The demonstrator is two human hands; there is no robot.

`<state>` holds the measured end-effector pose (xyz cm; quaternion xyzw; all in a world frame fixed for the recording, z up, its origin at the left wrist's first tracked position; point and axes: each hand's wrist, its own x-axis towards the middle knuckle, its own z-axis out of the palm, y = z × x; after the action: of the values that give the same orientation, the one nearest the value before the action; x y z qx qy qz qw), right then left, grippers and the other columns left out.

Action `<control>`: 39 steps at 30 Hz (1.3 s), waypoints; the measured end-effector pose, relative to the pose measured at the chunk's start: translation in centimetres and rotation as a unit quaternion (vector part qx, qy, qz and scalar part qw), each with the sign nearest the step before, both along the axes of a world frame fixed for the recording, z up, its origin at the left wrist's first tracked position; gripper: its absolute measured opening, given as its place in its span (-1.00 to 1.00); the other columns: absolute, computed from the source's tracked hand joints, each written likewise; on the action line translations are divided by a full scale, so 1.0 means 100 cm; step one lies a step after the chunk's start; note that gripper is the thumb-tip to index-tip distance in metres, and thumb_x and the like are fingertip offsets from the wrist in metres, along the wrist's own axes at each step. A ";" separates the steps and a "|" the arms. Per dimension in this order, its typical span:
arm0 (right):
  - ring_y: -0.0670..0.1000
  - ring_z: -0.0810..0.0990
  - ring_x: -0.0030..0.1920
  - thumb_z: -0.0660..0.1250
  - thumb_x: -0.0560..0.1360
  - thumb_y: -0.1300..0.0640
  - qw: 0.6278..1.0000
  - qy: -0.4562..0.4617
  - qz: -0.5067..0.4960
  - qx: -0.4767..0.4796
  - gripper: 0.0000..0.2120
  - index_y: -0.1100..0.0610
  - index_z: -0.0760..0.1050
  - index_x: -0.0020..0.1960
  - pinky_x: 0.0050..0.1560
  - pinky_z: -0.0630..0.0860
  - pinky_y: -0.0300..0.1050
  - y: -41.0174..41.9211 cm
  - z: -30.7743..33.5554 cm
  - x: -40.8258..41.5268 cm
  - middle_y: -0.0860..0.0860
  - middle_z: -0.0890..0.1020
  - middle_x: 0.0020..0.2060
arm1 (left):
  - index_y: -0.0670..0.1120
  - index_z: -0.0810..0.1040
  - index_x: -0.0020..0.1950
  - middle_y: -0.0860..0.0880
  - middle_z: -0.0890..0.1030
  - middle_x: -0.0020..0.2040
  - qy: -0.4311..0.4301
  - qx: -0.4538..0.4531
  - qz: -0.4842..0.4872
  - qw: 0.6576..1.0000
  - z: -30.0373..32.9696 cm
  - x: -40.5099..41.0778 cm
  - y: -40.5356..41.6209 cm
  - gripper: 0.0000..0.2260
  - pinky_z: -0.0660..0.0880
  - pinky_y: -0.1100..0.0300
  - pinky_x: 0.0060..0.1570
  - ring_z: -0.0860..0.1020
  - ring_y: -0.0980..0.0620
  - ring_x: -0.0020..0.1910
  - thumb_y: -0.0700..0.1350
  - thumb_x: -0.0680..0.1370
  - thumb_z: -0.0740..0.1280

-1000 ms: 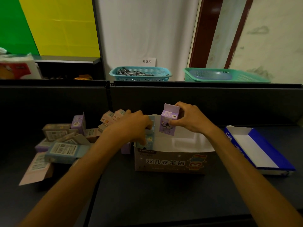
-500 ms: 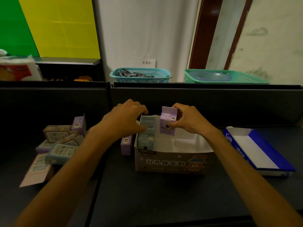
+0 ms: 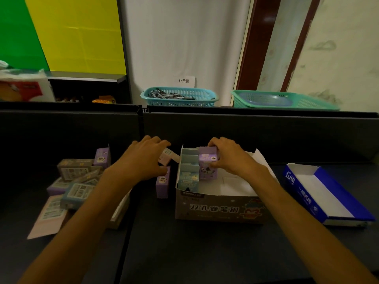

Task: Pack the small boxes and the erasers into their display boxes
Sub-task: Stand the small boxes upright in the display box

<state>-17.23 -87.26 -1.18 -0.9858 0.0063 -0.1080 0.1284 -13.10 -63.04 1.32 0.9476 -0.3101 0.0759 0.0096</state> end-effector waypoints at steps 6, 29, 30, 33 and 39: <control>0.01 0.49 -0.01 0.55 0.31 0.01 0.999 -0.012 -0.006 -0.042 -0.46 0.02 0.39 0.19 -0.02 0.54 -0.04 0.001 -0.004 0.000 -0.02 0.40 0.08 | 0.07 0.14 0.49 0.01 0.31 0.41 0.008 -0.029 -0.014 0.999 -0.004 0.002 0.001 -0.30 0.29 -0.04 0.31 0.27 -0.02 0.37 0.11 0.44 0.39; 0.01 0.35 0.31 0.28 0.52 -0.11 0.993 -0.031 0.049 -0.107 -0.50 0.00 0.29 0.41 0.25 0.29 -0.07 0.014 0.027 -0.028 -0.01 0.41 0.32 | 0.07 0.16 0.47 0.00 0.33 0.39 -0.006 0.000 0.042 0.999 -0.004 -0.008 0.005 -0.37 0.30 -0.04 0.28 0.30 -0.04 0.34 0.16 0.48 0.33; 0.01 0.35 0.32 0.27 0.53 -0.10 0.993 -0.034 0.053 -0.102 -0.50 0.00 0.28 0.41 0.27 0.28 -0.07 0.016 0.028 -0.030 -0.02 0.41 0.34 | 0.06 0.17 0.47 -0.01 0.33 0.39 -0.005 0.000 0.049 0.999 -0.004 -0.010 0.006 -0.37 0.30 -0.04 0.28 0.30 -0.04 0.34 0.16 0.48 0.33; 0.02 0.37 0.29 0.25 0.55 -0.09 0.992 -0.038 0.068 -0.099 -0.53 0.02 0.30 0.40 0.23 0.29 -0.07 0.022 0.026 -0.034 -0.01 0.44 0.31 | 0.04 0.19 0.47 -0.02 0.30 0.41 0.003 0.002 0.065 0.998 -0.007 -0.018 0.011 -0.40 0.30 -0.04 0.28 0.29 -0.05 0.35 0.14 0.49 0.31; 0.05 0.41 0.25 0.25 0.54 -0.04 0.990 -0.061 0.090 -0.094 -0.55 0.03 0.33 0.39 0.23 0.31 -0.03 0.039 0.026 -0.033 0.01 0.49 0.27 | 0.02 0.24 0.44 -0.03 0.36 0.36 -0.012 0.010 0.118 0.993 -0.012 -0.035 0.042 -0.42 0.33 0.03 0.25 0.31 -0.05 0.32 0.13 0.48 0.32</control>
<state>-20.55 -83.39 1.46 -0.9815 -0.1005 -0.1565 0.0448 -16.62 -58.85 0.16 0.9768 -0.1965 0.0846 -0.0124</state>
